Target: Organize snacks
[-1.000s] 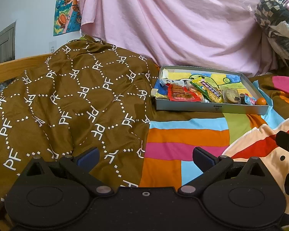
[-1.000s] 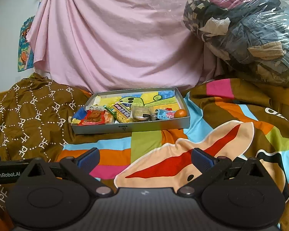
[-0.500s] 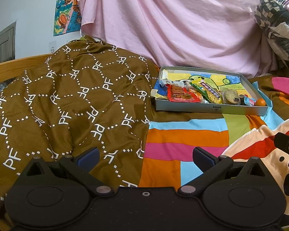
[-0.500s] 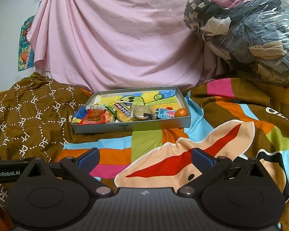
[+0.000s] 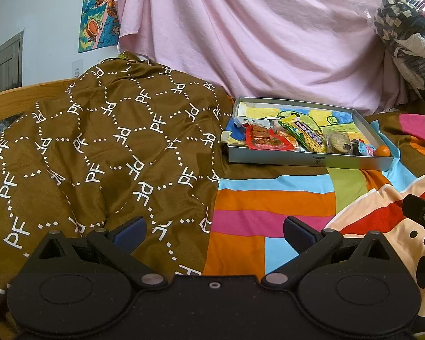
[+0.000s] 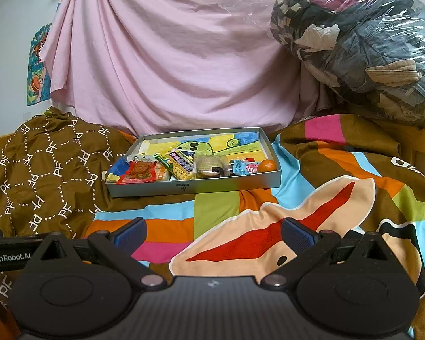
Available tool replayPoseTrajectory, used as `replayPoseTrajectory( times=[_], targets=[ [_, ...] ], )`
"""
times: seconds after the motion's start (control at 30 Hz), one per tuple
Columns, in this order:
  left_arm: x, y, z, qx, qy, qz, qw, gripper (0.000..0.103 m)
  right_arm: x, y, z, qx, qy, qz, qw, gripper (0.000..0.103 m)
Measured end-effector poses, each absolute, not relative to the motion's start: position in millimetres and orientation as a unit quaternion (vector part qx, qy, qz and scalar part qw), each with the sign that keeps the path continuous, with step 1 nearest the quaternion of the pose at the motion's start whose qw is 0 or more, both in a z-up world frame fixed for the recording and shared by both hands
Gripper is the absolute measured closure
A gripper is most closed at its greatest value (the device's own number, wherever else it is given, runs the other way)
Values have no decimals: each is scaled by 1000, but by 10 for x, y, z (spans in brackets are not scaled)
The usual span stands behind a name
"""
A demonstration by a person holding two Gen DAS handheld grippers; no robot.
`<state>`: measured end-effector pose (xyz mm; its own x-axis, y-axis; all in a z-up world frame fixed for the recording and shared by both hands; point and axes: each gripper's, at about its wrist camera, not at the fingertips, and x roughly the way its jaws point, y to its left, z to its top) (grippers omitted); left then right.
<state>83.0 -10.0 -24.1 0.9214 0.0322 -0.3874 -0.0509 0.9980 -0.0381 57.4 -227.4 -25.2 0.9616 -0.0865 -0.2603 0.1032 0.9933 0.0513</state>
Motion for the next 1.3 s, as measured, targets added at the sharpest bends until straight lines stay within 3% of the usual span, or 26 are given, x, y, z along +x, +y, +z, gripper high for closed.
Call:
replayPoseTrajectory(
  times=[1.3],
  targets=[
    [807,-97,-227,-29,203,51,977,1,585,-2262,-283,31,136,-42,989,0]
  ],
)
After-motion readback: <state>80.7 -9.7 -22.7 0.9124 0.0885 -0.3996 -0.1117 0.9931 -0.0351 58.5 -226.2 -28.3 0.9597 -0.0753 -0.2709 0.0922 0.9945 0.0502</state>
